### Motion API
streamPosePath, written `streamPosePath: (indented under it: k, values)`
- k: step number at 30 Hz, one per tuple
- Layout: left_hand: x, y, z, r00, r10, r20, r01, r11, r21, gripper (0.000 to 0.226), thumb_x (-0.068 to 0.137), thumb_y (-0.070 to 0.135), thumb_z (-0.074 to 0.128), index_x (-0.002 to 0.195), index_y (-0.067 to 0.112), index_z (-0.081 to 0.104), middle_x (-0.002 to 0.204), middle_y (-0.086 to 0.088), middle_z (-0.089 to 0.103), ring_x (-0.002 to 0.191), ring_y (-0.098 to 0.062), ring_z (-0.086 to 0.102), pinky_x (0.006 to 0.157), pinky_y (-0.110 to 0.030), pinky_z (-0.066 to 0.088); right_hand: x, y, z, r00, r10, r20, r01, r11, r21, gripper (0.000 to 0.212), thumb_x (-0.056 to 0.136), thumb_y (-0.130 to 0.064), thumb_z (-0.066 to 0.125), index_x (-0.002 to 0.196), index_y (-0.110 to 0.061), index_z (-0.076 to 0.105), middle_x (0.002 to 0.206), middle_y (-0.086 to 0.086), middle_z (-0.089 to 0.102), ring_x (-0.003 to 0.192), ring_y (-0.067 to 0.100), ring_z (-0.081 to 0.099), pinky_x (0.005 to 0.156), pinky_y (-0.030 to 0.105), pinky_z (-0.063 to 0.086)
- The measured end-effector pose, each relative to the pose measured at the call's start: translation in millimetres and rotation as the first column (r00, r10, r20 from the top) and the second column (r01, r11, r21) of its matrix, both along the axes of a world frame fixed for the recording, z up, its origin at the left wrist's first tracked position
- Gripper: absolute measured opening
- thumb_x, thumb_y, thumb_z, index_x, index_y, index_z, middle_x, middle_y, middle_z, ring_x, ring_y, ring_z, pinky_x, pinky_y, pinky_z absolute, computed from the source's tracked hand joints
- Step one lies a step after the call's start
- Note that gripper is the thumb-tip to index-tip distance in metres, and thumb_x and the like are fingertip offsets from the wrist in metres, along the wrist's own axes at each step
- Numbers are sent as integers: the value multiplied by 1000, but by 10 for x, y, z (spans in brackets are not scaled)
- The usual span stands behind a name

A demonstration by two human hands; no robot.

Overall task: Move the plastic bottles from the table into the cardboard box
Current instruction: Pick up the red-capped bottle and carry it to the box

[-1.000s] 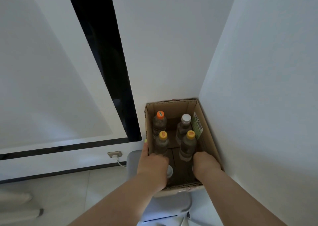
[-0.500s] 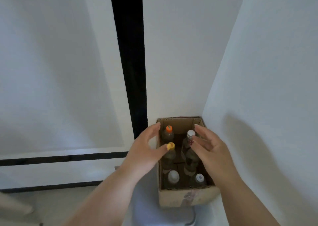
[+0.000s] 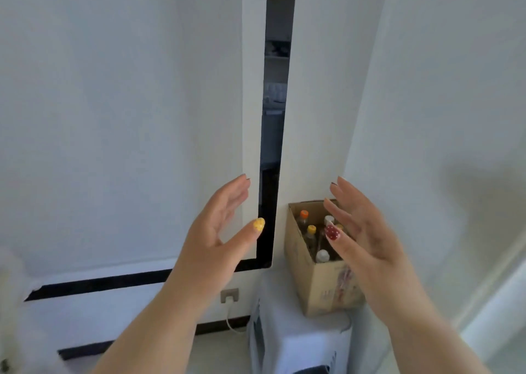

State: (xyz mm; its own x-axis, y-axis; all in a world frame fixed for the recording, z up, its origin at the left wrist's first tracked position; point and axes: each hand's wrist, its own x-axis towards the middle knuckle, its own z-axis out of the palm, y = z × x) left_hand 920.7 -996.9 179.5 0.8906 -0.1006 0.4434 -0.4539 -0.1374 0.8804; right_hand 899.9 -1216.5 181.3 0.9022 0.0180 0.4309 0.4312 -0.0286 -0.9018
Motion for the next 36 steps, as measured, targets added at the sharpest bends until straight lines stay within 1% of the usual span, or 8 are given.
streamPosePath:
  k: [1,3,5,7,13,24,30,36]
  values:
    - [-173,102,52,1000,-24,-4,24,999,-43,58,86,36,62,141,41,45,143,26,53,134,7,46,116,-35,34,-181,92,40,1000,17,0,-17,998,59,76,72,-46,76,141,-38,47,143,-17,54,134,8,50,108,28,44]
    - [-538,309,189,997,-83,-8,80,981,-175,56,87,43,62,141,36,48,142,20,56,134,-1,50,115,-41,35,-556,275,162,997,79,-20,-75,983,166,88,63,-58,81,141,-37,48,145,-11,54,135,14,50,110,42,42]
    - [-909,465,308,991,-136,15,134,940,-314,70,80,57,68,142,30,49,144,9,57,136,-13,52,115,-48,34,-939,422,309,990,137,-20,-129,968,214,90,61,-61,82,141,-39,49,146,-8,54,136,18,50,114,51,35]
    - [-1310,591,416,982,-182,50,187,902,-388,82,76,61,69,145,24,46,147,1,55,137,-22,51,115,-53,31,-1325,564,452,986,166,5,-164,964,207,88,62,-61,82,141,-41,48,146,-9,54,137,18,49,114,53,35]
    - [-2725,786,558,975,-176,137,217,889,-404,87,78,59,69,151,27,36,152,1,49,137,-26,50,114,-53,32,-2582,792,604,964,249,91,-264,939,222,88,67,-56,81,145,-38,43,148,-5,53,136,23,51,109,45,42]
    - [-5384,1227,743,986,-96,140,149,883,-446,90,77,58,71,152,25,33,153,-2,48,138,-29,48,116,-58,26,-4925,1313,722,919,381,102,-394,877,275,89,68,-56,80,146,-38,40,148,-3,52,135,25,52,109,55,40]
    - [-6562,1993,828,986,15,167,68,877,-476,89,77,57,71,152,26,35,152,-2,49,138,-28,49,116,-57,27,-5892,2153,838,859,492,143,-512,813,277,72,81,-44,73,145,-38,42,148,-2,53,135,27,52,105,45,46]
    - [-7796,3172,723,984,99,147,-7,850,-526,92,74,52,76,152,24,35,151,-5,50,137,-33,49,114,-57,29,-6861,3362,767,778,603,174,-624,715,315,88,71,-50,80,147,-33,41,149,3,52,135,30,51,107,47,43]
